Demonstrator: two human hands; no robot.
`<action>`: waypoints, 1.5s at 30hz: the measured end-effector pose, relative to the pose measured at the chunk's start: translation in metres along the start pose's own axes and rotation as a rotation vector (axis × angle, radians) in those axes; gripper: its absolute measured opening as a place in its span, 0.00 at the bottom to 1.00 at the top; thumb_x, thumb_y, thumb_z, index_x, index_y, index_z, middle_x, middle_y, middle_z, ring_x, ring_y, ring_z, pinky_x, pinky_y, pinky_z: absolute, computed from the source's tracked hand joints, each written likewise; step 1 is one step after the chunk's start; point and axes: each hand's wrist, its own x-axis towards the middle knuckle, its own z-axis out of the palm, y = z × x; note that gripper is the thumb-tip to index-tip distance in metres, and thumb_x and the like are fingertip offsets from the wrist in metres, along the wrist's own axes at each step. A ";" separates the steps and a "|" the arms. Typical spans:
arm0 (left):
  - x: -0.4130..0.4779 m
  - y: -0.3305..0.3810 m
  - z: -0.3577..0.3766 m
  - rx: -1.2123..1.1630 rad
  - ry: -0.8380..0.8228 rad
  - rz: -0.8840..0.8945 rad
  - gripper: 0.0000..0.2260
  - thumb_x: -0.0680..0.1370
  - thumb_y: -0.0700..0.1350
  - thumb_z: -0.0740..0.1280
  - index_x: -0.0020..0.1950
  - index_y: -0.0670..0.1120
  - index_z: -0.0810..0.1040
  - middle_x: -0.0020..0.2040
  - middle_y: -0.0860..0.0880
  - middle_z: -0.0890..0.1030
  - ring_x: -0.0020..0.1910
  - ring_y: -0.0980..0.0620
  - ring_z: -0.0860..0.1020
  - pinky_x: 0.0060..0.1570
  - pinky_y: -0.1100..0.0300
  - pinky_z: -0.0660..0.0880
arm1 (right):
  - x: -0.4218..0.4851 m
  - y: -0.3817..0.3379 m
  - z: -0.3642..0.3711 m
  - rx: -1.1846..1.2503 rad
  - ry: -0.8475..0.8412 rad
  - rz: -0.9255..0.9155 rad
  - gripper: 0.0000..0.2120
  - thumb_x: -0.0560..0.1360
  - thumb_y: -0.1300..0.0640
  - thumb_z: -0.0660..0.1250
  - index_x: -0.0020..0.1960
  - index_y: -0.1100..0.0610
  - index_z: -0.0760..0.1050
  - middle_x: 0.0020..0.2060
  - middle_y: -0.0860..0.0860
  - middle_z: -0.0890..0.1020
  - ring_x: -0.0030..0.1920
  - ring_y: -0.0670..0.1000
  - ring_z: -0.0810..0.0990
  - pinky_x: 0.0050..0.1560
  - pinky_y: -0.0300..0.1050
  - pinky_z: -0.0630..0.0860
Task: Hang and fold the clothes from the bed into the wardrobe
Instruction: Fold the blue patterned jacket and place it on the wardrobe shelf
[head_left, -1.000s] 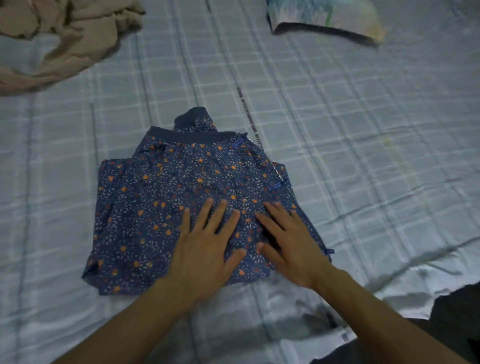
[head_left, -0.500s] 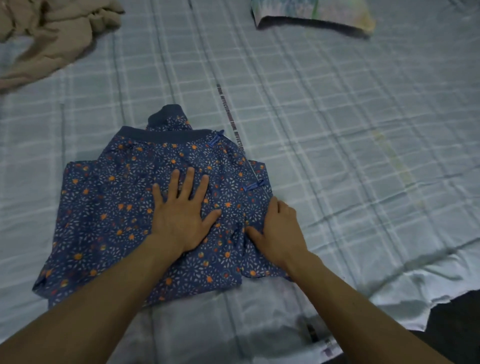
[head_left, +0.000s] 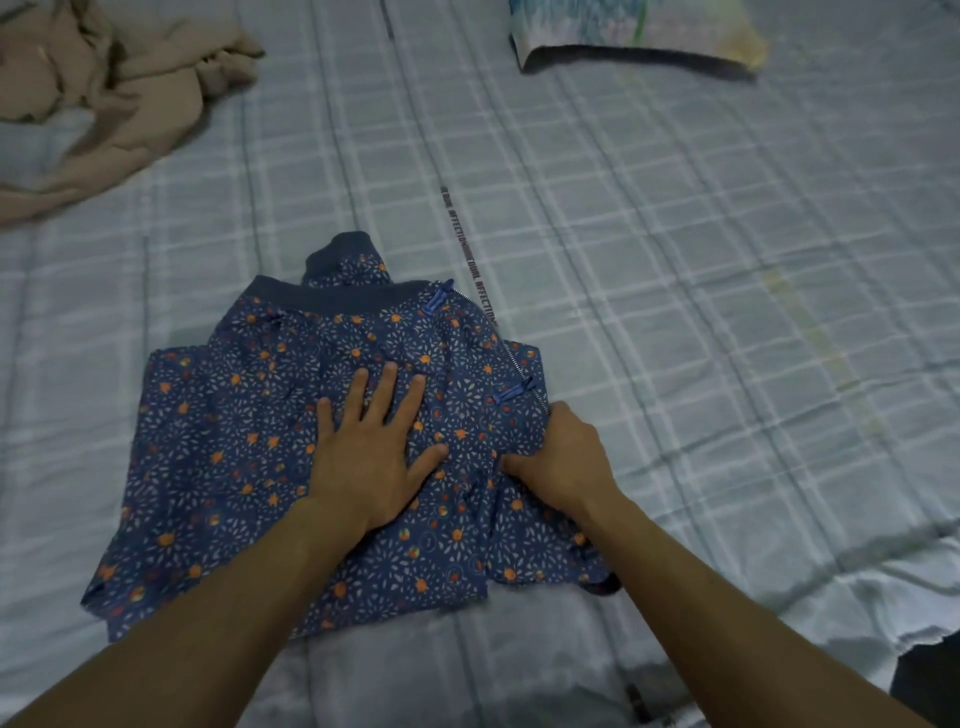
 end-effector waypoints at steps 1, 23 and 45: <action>-0.001 -0.002 -0.003 0.014 0.007 -0.005 0.39 0.73 0.74 0.41 0.78 0.59 0.33 0.80 0.50 0.35 0.79 0.44 0.35 0.75 0.35 0.43 | -0.002 -0.003 -0.001 -0.013 -0.008 -0.036 0.21 0.69 0.52 0.75 0.56 0.58 0.70 0.52 0.56 0.79 0.52 0.59 0.79 0.45 0.49 0.76; 0.000 -0.092 -0.087 -1.405 -0.022 -0.261 0.19 0.76 0.59 0.65 0.48 0.44 0.82 0.50 0.42 0.84 0.50 0.46 0.82 0.57 0.42 0.77 | -0.071 -0.213 0.056 -0.504 -0.113 -0.336 0.11 0.77 0.65 0.64 0.59 0.60 0.74 0.55 0.58 0.78 0.55 0.60 0.78 0.46 0.52 0.72; -0.003 -0.141 -0.072 -0.996 0.315 -0.254 0.23 0.69 0.38 0.77 0.60 0.48 0.74 0.43 0.54 0.79 0.38 0.55 0.79 0.37 0.64 0.77 | -0.066 -0.147 0.100 -0.330 0.035 -0.389 0.36 0.76 0.32 0.45 0.79 0.48 0.53 0.79 0.56 0.51 0.78 0.57 0.48 0.77 0.54 0.49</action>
